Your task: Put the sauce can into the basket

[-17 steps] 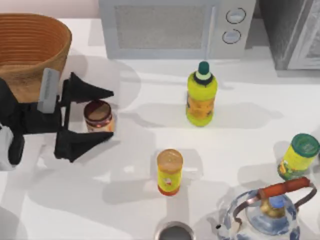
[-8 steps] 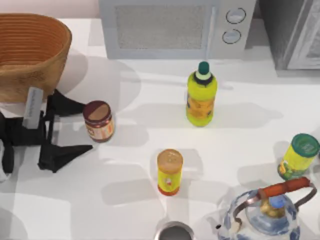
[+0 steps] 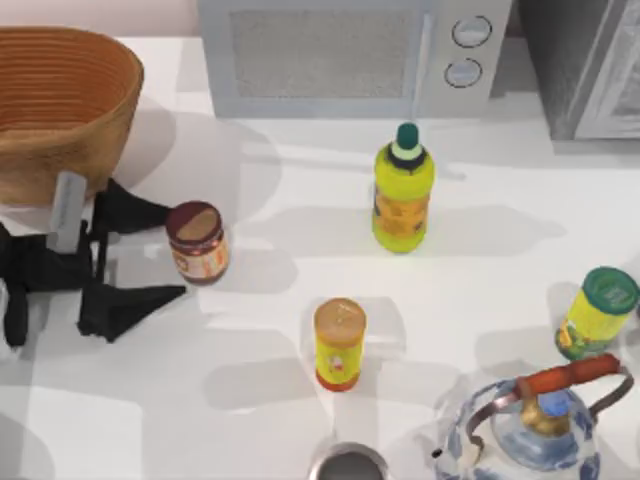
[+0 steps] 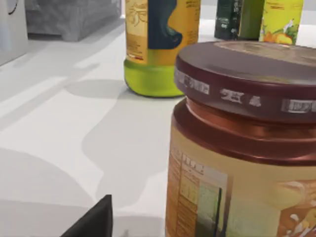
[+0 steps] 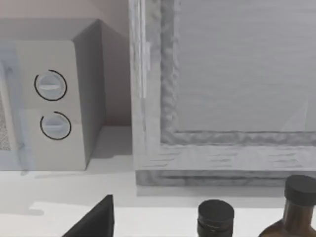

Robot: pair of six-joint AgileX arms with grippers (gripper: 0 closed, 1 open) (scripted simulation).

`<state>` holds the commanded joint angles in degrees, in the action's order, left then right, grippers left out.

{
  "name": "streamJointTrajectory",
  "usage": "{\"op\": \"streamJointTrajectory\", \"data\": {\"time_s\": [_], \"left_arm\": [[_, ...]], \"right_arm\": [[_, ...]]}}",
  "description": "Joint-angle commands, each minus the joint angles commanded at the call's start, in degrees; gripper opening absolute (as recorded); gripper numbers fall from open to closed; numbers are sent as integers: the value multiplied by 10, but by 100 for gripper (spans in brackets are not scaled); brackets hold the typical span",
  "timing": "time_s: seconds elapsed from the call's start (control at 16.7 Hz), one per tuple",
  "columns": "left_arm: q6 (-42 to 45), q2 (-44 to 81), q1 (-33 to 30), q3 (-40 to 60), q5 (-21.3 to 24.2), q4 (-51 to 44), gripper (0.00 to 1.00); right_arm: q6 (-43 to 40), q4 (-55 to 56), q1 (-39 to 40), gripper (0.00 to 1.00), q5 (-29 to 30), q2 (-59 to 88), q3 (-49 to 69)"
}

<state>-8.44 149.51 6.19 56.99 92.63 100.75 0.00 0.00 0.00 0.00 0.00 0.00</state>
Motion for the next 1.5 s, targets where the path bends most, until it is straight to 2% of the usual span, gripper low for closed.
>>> {"op": "streamJointTrajectory", "data": {"time_s": [0.78,1.44,1.5], "left_arm": [[110,-29,-61,-26,-79,-111,100],[125,-56,-74,-25,-92,-154,100],[125,-56,-74,-25,-92,-154,92]], "right_arm": [[0,0,0,100,0,0,0],[0,0,0,100,0,0,0],[0,0,0,100,0,0,0]]}}
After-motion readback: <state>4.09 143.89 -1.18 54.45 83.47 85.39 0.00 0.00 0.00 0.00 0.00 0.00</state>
